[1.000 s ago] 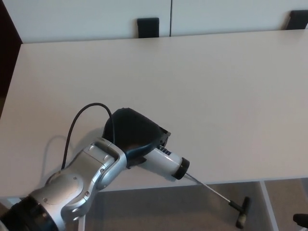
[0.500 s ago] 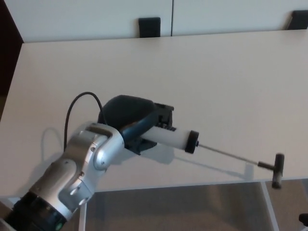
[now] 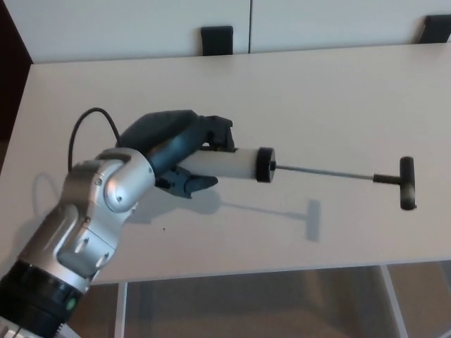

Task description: The robot walks towards a desk on which an air pump is kept in the middle. It lifts it up and holds it with its left hand and uses its right hand to compress it by pushing its handle inwards.

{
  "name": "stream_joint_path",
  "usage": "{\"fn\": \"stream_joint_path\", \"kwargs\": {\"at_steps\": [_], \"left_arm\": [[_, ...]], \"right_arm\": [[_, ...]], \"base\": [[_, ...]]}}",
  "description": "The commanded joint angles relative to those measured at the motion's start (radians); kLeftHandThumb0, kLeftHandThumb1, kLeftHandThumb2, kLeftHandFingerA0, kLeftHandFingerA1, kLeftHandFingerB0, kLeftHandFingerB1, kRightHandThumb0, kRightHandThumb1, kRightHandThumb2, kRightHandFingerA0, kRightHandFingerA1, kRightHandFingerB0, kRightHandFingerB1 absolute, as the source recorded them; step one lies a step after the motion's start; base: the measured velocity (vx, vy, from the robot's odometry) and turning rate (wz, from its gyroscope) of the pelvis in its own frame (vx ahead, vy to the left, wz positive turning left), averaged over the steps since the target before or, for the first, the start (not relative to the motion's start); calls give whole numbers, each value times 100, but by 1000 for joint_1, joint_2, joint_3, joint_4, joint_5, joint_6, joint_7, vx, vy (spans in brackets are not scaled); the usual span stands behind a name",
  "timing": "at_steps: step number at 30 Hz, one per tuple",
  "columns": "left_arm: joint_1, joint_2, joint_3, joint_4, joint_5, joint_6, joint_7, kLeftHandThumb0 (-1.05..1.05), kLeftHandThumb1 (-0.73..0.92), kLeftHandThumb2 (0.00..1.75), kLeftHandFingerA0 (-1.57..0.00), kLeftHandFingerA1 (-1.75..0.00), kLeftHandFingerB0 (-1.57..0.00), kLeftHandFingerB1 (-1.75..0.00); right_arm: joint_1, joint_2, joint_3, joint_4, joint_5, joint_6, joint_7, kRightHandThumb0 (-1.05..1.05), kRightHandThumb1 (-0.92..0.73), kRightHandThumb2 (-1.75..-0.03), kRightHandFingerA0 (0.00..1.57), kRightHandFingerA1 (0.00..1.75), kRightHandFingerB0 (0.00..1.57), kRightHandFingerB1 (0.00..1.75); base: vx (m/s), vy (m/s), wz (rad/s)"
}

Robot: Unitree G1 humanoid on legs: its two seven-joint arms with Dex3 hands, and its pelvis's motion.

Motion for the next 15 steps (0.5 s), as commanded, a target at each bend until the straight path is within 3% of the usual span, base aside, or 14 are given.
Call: {"fn": "stream_joint_path", "kwargs": {"at_steps": [1,2,3,4,5,7,8,9,10,15], "left_arm": [[-56,61,145,1,-233,145,-249,-9,77,77,-88,-162,-71,-135],[-56,61,145,1,-233,145,-249,-9,77,77,-88,-162,-71,-135],[-51,70,147,-3,-229,136,-253,-9,79,73,-88,-162,-70,-134],[-51,70,147,-3,-229,136,-253,-9,79,73,-88,-162,-70,-134],[-49,76,149,-6,-229,132,-258,-9,79,72,-87,-162,-68,-134],[-48,77,151,-7,-229,131,-261,-9,79,72,-87,-162,-68,-134],[-49,75,151,-6,-229,129,-263,-7,75,72,-93,-163,-71,-133],[-49,75,152,-6,-229,129,-264,-7,75,72,-93,-163,-71,-133],[-51,77,150,-6,-223,124,-264,-9,78,74,-87,-162,-68,-134],[-52,81,150,-8,-216,115,-267,-7,78,75,-90,-159,-71,-133]], "right_arm": [[27,68,-173,-542,208,-283,-105,-67,-81,-65,20,28,18,27],[27,68,-173,-542,208,-283,-105,-67,-81,-65,20,28,18,27],[-132,-1,-252,-551,176,-265,-169,-71,-65,-101,4,35,5,33],[-132,-1,-252,-551,176,-265,-169,-71,-65,-101,4,35,5,33],[-318,-98,-311,-523,151,-196,-225,-77,-68,-103,5,40,4,35],[-388,-135,-326,-508,141,-158,-245,-77,-68,-103,5,40,4,35],[-453,-164,-329,-495,123,-111,-261,-79,-74,-76,11,27,10,24],[-494,-181,-331,-487,111,-80,-271,-79,-74,-76,11,27,10,24],[-578,-213,-312,-455,113,-13,-286,-72,-67,-104,4,31,4,31],[-820,-251,-231,-319,83,174,-327,-80,-66,-100,5,36,8,30]], "base": [[0,0,0],[0,0,0],[0,0,0],[0,0,0],[0,0,0],[0,0,0],[0,0,0],[0,0,0],[0,0,0],[0,0,0]]}}
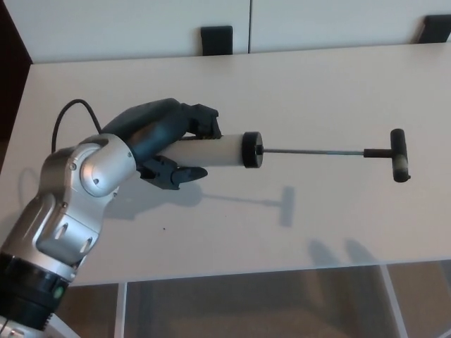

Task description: The robot walks towards a desk on which an air pump is kept in the middle. It lifts it up and holds it with its left hand and uses its right hand to compress it by pushing its handle inwards.

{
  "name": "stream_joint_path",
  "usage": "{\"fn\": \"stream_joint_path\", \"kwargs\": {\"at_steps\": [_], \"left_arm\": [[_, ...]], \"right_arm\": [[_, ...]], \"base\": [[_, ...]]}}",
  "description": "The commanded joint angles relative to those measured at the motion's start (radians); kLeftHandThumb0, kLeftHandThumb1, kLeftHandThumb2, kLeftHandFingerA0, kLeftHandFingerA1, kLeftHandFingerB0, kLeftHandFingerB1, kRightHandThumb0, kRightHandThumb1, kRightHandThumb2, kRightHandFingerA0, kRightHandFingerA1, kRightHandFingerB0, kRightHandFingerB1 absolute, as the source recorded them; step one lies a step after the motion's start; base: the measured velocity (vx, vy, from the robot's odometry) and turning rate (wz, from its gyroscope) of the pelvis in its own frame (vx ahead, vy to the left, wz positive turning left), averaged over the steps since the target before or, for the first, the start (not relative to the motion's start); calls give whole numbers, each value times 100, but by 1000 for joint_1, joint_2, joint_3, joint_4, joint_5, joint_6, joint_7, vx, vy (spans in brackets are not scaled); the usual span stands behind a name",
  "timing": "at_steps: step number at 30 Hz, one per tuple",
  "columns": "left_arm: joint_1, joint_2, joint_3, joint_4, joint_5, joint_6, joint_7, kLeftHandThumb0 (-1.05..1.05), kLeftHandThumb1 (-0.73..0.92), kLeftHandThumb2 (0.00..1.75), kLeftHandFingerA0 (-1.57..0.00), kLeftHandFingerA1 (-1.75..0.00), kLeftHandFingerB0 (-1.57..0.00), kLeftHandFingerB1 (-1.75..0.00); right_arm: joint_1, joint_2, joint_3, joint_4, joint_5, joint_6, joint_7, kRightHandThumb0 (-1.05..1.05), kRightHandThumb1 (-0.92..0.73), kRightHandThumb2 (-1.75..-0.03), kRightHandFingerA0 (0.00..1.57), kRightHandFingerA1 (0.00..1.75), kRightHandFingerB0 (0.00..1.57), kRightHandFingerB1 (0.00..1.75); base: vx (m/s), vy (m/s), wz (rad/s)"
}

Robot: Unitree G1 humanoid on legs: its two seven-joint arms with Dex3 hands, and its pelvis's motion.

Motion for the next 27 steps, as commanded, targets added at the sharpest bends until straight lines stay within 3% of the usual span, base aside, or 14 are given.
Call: {"fn": "stream_joint_path", "kwargs": {"at_steps": [1,2,7,8,14,27], "left_arm": [[-39,68,76,-8,-136,93,-169,-7,78,75,-90,-159,-71,-133],[-37,72,75,-8,-132,83,-167,-8,79,74,-90,-158,-71,-133],[-33,80,70,-19,-116,75,-168,-8,80,71,-88,-159,-70,-133],[-30,87,72,-25,-115,66,-170,-7,79,73,-88,-159,-70,-132],[-24,103,70,-32,-106,47,-169,-7,80,75,-91,-156,-73,-130],[-43,120,83,-34,-123,58,-184,-5,79,71,-85,-158,-67,-134]], "right_arm": [[-587,-171,-46,14,33,238,-265,-80,-66,-100,5,36,8,30],[-627,-165,-21,66,38,268,-258,-81,-85,-66,0,29,2,23],[-682,-135,13,180,106,334,-228,-83,-87,-66,0,18,0,19],[-696,-100,31,265,111,312,-201,-79,-76,-112,0,23,0,18],[-698,-73,87,434,97,280,-74,-85,-81,-112,0,15,0,11],[-716,-20,257,592,20,314,-64,-85,-80,-110,0,12,0,9]], "base": [[0,0,0],[0,0,0],[0,0,0],[0,0,0],[0,0,0],[0,0,0]]}}
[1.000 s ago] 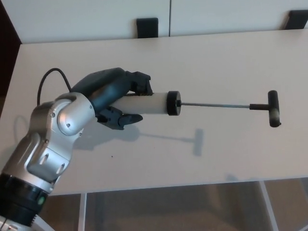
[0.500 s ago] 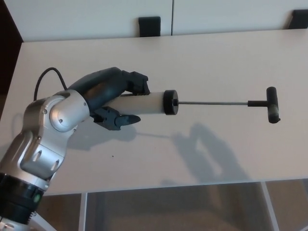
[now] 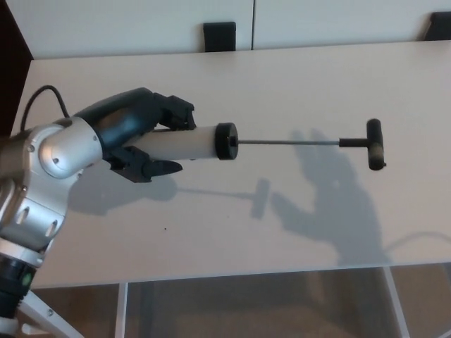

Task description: The robot walks towards a desk on which an air pump is kept in the middle. It lifts it up and holds it with its left hand and uses its right hand to compress it by pushing its handle inwards.

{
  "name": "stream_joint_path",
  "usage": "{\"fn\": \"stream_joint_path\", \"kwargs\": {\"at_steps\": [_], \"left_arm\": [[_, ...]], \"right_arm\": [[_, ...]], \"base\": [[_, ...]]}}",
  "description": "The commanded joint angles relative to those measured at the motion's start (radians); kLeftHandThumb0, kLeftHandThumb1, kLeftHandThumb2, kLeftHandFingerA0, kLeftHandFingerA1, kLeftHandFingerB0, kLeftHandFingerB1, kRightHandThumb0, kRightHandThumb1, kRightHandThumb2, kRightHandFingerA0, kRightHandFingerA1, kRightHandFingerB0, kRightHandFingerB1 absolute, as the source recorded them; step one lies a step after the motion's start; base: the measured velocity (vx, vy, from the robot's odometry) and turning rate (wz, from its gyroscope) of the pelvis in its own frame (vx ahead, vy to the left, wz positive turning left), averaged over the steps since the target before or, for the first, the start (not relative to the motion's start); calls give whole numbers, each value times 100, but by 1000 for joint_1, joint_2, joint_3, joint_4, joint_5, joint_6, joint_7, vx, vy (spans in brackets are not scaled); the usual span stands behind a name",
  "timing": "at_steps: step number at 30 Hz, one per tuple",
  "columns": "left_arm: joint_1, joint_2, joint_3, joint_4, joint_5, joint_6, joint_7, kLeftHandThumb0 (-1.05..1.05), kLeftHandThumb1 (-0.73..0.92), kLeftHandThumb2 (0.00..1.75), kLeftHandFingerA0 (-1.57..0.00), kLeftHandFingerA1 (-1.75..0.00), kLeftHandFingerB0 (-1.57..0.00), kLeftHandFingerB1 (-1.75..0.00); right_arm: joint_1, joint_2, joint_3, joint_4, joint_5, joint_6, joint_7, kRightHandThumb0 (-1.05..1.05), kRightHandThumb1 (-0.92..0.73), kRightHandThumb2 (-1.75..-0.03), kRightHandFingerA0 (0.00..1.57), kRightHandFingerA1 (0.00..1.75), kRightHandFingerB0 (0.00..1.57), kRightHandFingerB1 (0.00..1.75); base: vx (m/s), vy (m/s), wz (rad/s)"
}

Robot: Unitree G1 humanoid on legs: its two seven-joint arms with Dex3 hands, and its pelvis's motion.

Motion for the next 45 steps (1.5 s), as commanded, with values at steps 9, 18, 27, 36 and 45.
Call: {"fn": "stream_joint_path", "kwargs": {"at_steps": [9,18,27,36,45], "left_arm": [[-11,29,9,-21,-51,34,-43,-7,81,70,-86,-158,-69,-132],[5,37,2,-45,-45,52,-46,-5,82,73,-87,-155,-71,-132],[6,43,-3,-43,-43,49,-50,-8,82,71,-86,-154,-68,-134],[17,44,-17,-51,-38,35,-44,-10,81,68,-85,-155,-66,-133],[25,49,-21,-60,-45,48,-50,-10,81,68,-84,-151,-64,-132]], "right_arm": [[32,101,92,109,1,35,-8,-75,-92,-68,0,6,0,9],[85,165,118,56,78,84,21,-86,-80,-113,0,13,0,11],[86,173,119,-1,116,122,19,-82,-77,-112,0,17,0,15],[88,171,113,-9,132,143,16,-81,-75,-111,0,18,0,16],[70,161,123,-8,127,143,25,-82,-78,-113,0,17,0,14]], "base": [[0,0,0],[0,0,0],[0,0,0],[0,0,0],[0,0,0]]}}
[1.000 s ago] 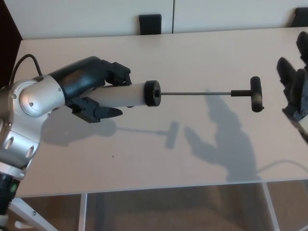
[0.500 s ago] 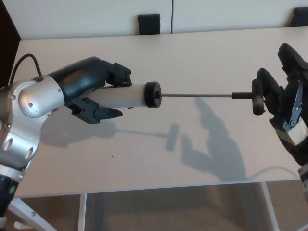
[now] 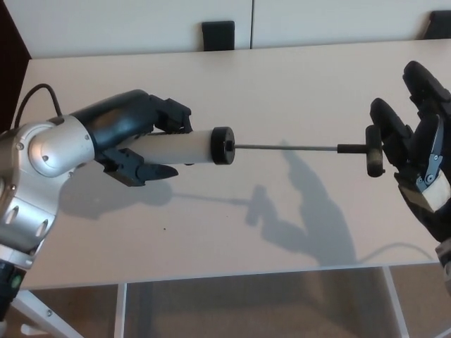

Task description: The robot walks towards a desk on which an air pump is kept in the middle. It lifts it up and holds it with its left hand and uses its right hand to compress it by pushing its handle inwards.

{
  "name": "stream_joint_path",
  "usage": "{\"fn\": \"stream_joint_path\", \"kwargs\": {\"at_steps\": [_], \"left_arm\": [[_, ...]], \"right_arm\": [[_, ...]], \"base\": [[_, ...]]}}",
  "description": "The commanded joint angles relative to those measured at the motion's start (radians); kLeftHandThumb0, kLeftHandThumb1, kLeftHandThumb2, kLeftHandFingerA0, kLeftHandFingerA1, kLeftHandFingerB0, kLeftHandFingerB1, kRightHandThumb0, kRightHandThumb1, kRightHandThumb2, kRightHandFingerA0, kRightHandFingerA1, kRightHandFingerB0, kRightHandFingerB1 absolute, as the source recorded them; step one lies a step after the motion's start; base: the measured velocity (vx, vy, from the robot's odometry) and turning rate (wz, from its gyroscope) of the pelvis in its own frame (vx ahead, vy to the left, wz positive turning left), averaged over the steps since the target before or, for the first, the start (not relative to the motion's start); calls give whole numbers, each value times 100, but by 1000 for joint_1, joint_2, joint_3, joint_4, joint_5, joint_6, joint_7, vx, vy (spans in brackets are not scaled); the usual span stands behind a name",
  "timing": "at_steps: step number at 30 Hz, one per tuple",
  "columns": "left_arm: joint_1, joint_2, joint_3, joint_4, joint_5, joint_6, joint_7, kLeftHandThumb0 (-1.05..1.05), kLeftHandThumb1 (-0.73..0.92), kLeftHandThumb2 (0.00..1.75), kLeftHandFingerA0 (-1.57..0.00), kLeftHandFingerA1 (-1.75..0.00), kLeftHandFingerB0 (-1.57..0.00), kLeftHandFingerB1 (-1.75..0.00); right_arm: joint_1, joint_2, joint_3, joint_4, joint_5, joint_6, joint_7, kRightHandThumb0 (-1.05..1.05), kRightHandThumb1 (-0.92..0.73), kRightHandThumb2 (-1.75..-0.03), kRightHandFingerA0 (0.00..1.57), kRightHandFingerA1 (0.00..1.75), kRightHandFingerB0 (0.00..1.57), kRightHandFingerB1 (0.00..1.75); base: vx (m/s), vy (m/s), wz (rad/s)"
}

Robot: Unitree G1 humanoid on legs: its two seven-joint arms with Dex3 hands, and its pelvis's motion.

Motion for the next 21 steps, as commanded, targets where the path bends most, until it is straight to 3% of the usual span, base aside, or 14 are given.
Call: {"fn": "stream_joint_path", "kwargs": {"at_steps": [1,9,13,21], "left_arm": [[10,14,-5,-12,-12,19,-13,-10,82,68,-85,-153,-66,-133],[-2,1,-16,-14,-15,15,-13,-11,79,67,-81,-153,-64,-132],[-3,-2,-25,-20,-10,5,-10,-8,84,71,-90,-144,-71,-122],[-22,-25,-37,-17,-12,33,-10,-10,84,69,-89,-146,-68,-129]], "right_arm": [[-14,-13,6,-3,-2,9,8,-84,-78,-112,0,16,0,13],[-23,-13,32,29,-30,2,5,-84,-80,-113,0,16,0,13],[-23,-9,46,48,-43,-6,4,-86,-84,-114,0,13,0,10],[-41,6,62,82,-45,-15,11,-85,-83,-112,0,15,0,12]], "base": [[0,0,0],[0,0,0],[0,0,0],[0,0,0]]}}
